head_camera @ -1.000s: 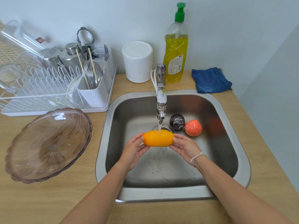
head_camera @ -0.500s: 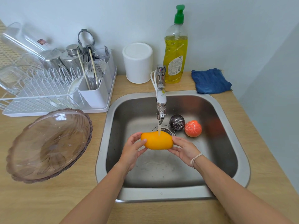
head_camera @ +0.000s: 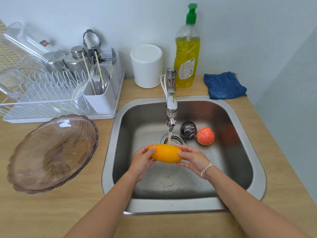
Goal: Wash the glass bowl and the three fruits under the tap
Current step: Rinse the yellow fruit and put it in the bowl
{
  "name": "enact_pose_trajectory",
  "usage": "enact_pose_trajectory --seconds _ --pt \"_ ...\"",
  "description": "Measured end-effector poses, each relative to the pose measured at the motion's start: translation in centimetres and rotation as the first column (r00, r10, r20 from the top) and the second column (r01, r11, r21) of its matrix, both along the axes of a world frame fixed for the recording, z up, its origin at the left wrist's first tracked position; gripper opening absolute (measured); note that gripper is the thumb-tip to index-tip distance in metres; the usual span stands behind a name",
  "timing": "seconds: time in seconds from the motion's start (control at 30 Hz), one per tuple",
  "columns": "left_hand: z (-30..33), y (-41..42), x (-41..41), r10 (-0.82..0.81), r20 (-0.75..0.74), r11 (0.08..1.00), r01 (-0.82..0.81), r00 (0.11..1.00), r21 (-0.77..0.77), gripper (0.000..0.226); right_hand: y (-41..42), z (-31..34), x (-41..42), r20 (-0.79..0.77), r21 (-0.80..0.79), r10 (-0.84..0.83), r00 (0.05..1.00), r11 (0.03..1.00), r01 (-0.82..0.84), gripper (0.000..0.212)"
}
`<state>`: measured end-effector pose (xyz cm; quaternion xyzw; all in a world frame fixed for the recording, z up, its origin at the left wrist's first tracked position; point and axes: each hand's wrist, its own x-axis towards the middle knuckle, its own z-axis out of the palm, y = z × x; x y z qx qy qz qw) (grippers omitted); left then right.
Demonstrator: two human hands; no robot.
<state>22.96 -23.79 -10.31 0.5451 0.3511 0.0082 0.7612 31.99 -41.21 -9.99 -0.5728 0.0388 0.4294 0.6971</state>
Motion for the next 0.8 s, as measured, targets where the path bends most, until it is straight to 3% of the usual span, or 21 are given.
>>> enact_pose_trajectory --seconds 0.17,0.37,0.67,0.8 --pt "0.0 0.2 -0.1 -0.04 0.04 0.998 0.038 0.998 0.048 0.042 0.0 0.4 0.0 -0.007 0.013 -0.029 1.0 0.999 0.029 0.016" --pt "1.7 1.1 -0.4 -0.091 0.09 0.965 0.066 0.992 0.255 0.033 0.5 0.5 -0.8 -0.1 0.009 0.055 0.993 0.998 -0.054 0.022" --pt "5.8 3.0 -0.4 -0.295 0.116 0.772 0.165 0.949 0.614 0.035 3.0 1.4 -3.8 -0.24 0.189 -0.064 0.969 0.976 0.111 0.033" --pt "7.0 3.6 -0.6 -0.335 0.115 0.706 0.168 0.935 0.688 0.035 4.0 1.6 -4.9 -0.29 0.23 -0.11 0.951 0.956 0.18 0.038"
